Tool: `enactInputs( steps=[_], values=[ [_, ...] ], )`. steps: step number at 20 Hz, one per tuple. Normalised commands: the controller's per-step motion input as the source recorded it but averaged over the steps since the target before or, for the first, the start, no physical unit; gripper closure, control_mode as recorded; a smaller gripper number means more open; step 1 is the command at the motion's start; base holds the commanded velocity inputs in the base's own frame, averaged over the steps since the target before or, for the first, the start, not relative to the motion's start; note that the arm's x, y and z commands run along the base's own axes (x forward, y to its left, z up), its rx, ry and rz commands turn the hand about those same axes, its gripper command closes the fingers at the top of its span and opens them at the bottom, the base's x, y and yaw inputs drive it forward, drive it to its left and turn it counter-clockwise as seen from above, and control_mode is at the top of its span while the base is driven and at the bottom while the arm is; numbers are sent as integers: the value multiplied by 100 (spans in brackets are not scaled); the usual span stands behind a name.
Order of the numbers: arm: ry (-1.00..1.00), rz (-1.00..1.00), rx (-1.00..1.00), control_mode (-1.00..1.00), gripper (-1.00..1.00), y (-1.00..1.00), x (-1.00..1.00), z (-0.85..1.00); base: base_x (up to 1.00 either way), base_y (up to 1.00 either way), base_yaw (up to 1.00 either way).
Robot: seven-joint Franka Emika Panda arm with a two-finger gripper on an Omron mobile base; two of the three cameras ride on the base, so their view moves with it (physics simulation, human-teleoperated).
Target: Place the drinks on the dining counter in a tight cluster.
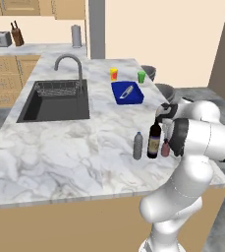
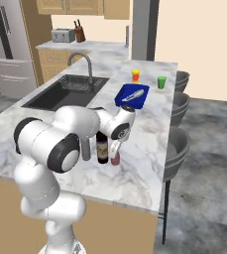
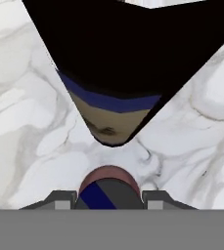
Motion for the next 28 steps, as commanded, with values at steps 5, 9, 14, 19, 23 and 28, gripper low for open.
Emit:
enactInputs(
  steps=[5, 9, 14, 19, 23, 28],
  values=[
    [0, 0, 0, -100, 100, 0, 2, -16, 0, 0, 0],
    [0, 0, 0, -100, 100, 0, 4, -21, 0, 0, 0],
    [0, 0, 0, -100, 100, 0, 0, -1, 0, 0, 0],
    [0, 0, 0, -100, -100, 0, 0, 0, 0, 0, 0],
    [0, 0, 0, -100, -100, 0, 0, 0, 0, 0, 0],
    [0, 0, 0, -100, -100, 0, 0, 0, 0, 0, 0]
  ],
)
